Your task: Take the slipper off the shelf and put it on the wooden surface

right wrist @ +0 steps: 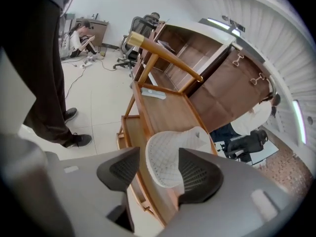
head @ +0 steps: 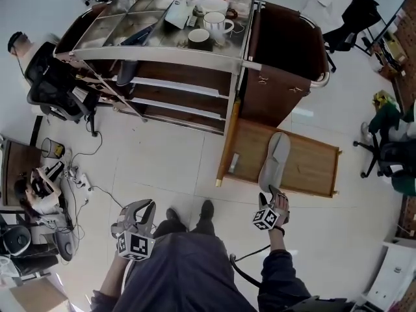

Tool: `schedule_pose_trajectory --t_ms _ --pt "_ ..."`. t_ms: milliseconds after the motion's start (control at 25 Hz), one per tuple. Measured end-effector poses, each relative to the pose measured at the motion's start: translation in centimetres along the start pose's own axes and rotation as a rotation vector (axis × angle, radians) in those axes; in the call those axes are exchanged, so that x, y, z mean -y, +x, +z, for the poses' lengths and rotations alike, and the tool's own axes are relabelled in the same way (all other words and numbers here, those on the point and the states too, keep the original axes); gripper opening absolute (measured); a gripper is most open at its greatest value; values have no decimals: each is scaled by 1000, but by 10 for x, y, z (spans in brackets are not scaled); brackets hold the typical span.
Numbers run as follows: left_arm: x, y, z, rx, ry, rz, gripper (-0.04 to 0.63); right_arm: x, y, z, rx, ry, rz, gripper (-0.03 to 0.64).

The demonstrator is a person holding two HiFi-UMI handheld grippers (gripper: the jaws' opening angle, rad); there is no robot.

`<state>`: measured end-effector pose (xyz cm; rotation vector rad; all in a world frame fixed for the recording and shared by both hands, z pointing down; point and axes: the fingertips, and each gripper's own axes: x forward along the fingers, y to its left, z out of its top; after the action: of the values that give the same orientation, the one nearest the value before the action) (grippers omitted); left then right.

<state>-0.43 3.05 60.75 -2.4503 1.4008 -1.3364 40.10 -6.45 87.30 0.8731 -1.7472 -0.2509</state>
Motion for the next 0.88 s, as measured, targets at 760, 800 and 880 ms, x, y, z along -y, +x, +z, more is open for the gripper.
schedule_pose_trajectory --t_ms 760,800,880 --pt "28 -78 -75 157 40 -100 46 -66 -257 252 343 87 -271 88" --pt "29 -91 -86 172 49 -103 46 -80 -272 263 350 84 -287 77" --pt "32 -118 -111 197 66 -117 46 -107 -305 283 362 73 -323 53"
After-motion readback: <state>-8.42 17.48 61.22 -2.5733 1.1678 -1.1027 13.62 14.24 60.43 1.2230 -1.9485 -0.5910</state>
